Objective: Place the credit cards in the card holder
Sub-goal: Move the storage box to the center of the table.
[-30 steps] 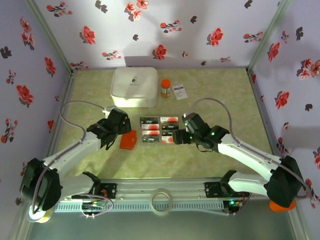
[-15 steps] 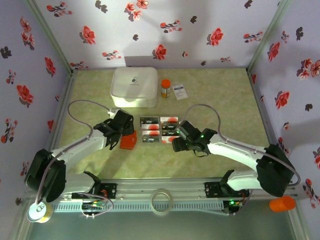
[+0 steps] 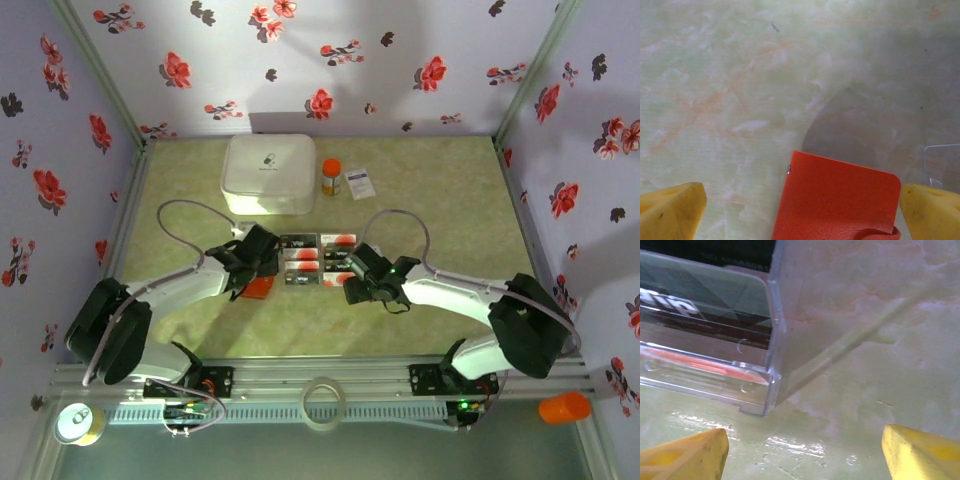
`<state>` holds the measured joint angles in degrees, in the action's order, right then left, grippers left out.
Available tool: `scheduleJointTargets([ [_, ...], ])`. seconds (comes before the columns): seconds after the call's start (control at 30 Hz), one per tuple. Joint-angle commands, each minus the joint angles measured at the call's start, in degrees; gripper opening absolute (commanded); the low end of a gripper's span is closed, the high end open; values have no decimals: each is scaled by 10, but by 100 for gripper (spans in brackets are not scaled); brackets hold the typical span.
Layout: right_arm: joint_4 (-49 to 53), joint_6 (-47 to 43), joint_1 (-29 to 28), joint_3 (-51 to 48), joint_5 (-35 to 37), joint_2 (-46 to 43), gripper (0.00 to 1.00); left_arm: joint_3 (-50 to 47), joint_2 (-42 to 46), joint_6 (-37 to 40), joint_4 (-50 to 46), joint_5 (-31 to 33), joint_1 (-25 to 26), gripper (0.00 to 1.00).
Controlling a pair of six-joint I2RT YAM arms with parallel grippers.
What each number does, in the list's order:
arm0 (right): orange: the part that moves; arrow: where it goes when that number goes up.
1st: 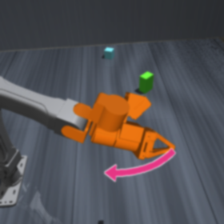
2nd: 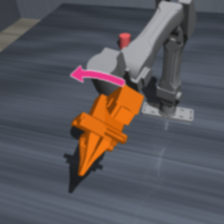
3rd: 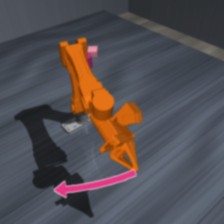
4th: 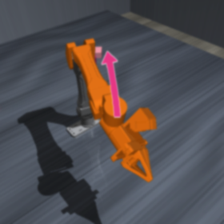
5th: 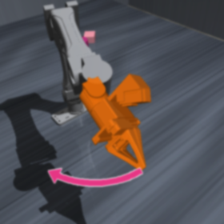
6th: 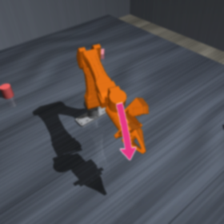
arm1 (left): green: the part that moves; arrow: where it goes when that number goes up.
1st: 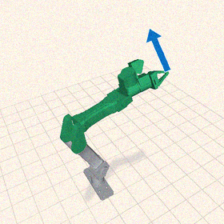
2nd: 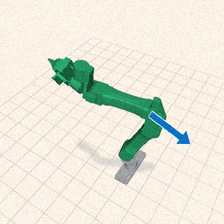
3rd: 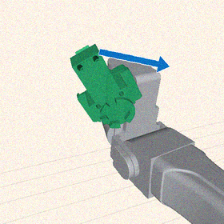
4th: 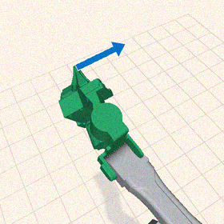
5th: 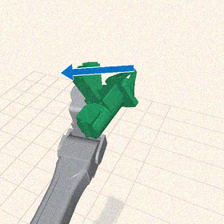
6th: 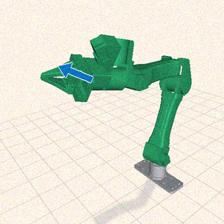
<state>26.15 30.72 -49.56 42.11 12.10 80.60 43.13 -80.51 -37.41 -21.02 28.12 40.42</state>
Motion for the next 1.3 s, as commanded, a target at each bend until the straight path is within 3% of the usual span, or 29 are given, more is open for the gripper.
scheduleJointTargets([
  [0.0, 3, 16, -3, 4, 41, 14, 81, 19, -17, -14, 12, 17, 9, 100],
  [0.47, 13, 20, 56, 14, 89, 34, 81, 71, -77, -10, 31, 18, 21, 100],
  [1.27, 9, 14, 187, 15, 82, 53, 83, 264, -247, 33, 31, -2, 40, 100],
])
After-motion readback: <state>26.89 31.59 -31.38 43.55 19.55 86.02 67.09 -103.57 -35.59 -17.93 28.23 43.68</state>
